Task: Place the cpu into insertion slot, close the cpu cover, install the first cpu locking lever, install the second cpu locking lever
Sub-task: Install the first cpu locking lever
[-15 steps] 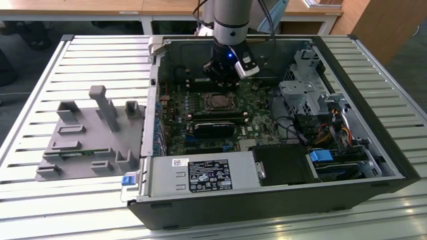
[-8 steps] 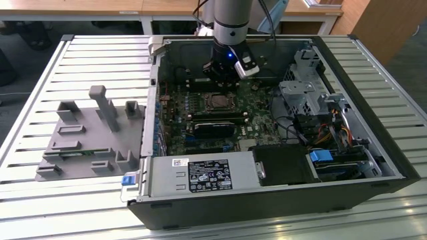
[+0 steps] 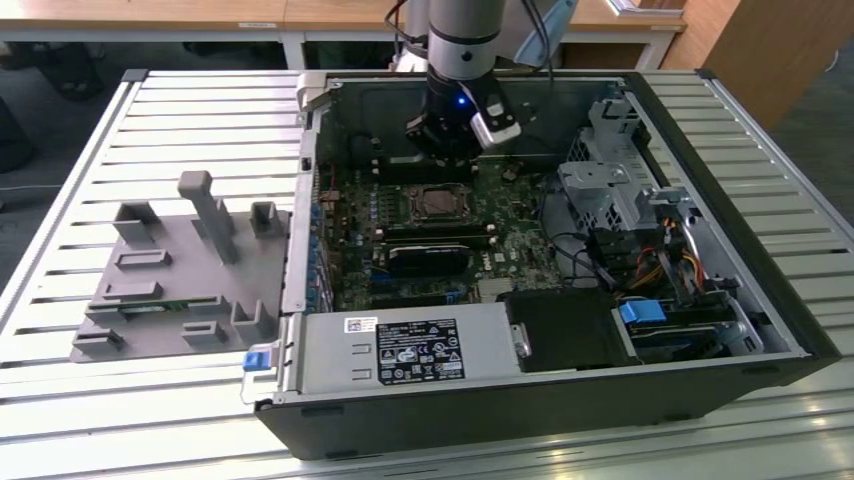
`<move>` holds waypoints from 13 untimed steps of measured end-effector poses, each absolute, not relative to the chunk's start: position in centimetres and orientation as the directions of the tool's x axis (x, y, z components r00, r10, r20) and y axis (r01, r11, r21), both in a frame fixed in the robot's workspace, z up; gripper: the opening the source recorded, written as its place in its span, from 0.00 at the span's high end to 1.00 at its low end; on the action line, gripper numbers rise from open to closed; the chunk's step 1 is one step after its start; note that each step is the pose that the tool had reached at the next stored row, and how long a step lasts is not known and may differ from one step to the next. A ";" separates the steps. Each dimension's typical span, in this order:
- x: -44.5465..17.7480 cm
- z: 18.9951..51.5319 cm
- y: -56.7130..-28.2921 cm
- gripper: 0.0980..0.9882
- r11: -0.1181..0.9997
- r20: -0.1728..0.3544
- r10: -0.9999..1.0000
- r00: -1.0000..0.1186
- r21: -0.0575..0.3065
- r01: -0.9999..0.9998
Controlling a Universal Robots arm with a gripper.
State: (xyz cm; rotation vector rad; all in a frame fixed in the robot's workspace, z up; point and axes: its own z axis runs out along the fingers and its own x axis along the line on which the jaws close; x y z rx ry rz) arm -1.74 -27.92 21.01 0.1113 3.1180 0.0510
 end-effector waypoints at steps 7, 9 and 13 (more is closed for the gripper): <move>-1.7 21.2 -28.1 0.99 0.997 -0.020 0.072 -0.997 0.034 0.071; -1.7 21.2 -28.2 0.99 0.997 -0.020 0.072 -0.997 0.033 0.071; -1.7 21.2 -28.3 0.99 0.997 -0.020 0.072 -0.997 0.033 0.071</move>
